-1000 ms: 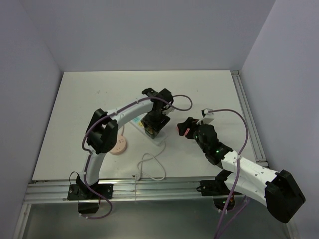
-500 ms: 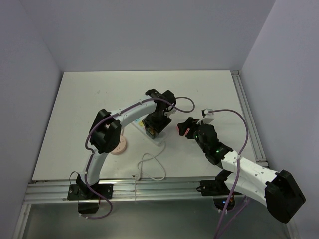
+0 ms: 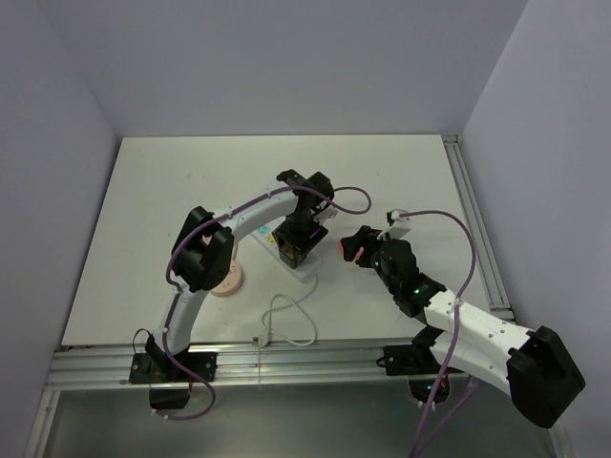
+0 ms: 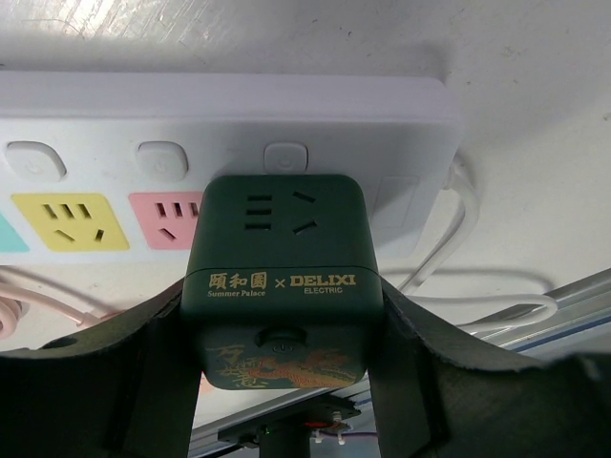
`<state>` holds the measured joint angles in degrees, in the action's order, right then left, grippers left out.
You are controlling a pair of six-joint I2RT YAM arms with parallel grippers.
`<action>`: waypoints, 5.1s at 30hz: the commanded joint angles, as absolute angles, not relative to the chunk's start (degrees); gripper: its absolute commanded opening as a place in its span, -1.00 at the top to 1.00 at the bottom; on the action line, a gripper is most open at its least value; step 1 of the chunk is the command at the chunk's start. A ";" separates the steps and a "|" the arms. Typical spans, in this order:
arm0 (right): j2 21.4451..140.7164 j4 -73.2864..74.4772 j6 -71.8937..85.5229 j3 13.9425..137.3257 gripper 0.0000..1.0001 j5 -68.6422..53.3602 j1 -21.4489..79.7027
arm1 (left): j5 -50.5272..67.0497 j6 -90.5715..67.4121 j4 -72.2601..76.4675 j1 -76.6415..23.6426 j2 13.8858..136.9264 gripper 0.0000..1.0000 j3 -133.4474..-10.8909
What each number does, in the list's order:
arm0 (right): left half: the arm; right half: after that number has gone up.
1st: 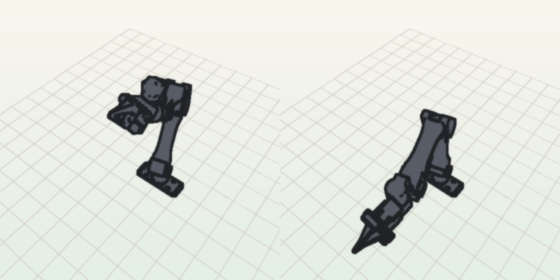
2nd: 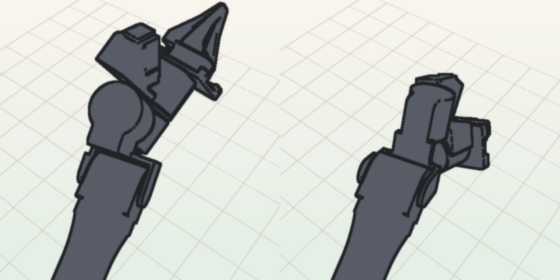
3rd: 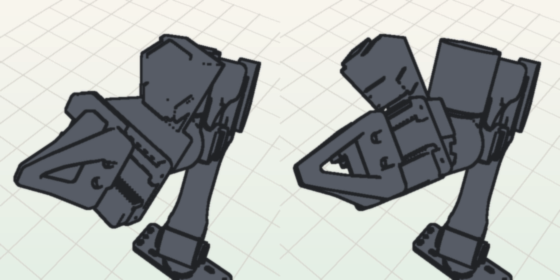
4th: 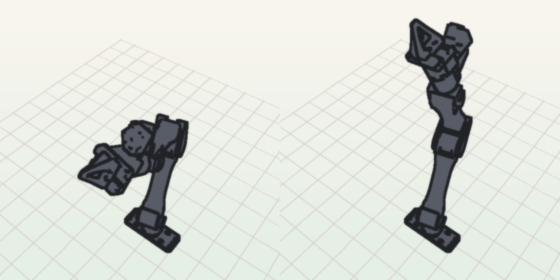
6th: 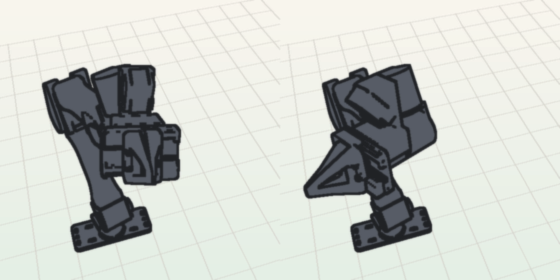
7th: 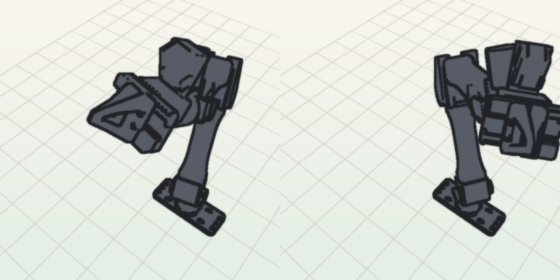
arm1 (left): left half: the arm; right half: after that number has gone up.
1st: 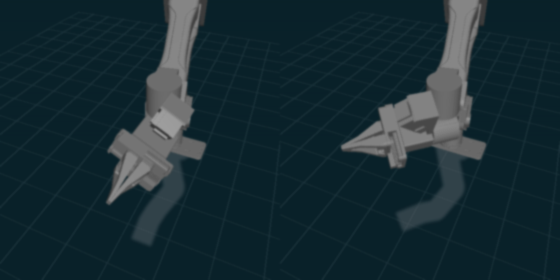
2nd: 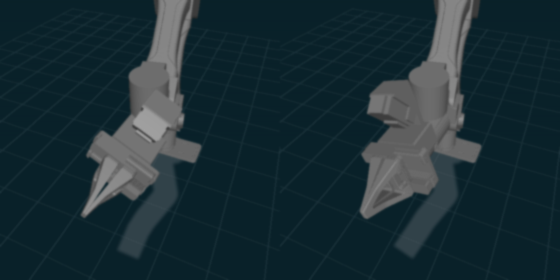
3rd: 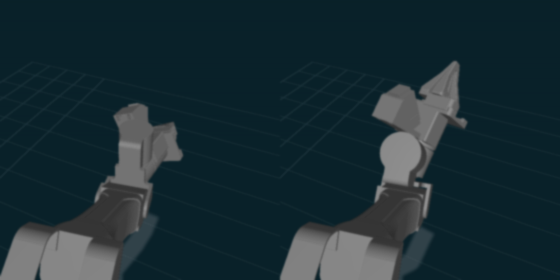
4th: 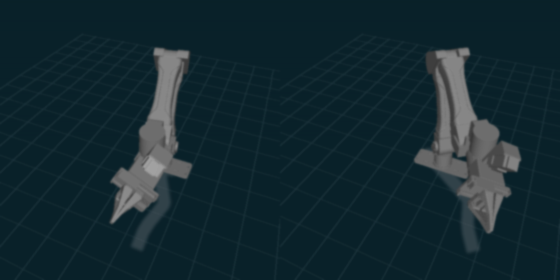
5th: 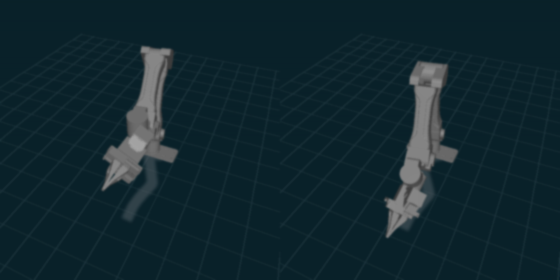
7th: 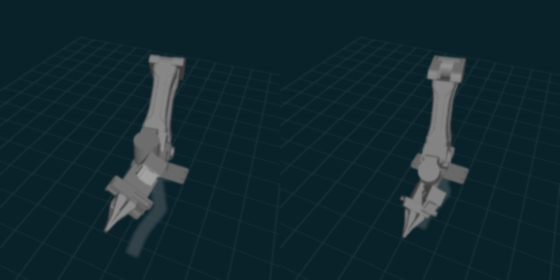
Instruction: Insert the plug
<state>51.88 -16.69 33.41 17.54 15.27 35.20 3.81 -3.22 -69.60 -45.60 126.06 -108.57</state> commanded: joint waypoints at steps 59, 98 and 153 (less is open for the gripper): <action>52.03 -18.11 32.52 17.75 -0.43 16.43 34.63 | 10.11 -4.39 -55.82 -41.05 107.85 -0.99 -102.40; 92.28 9.58 24.87 49.74 -0.64 18.02 32.26 | -3.16 -28.04 -19.16 -30.41 39.91 -0.99 -45.88; 76.38 0.80 42.53 47.72 0.28 -4.21 32.17 | -9.47 -36.75 31.27 -52.81 42.00 -0.91 -15.21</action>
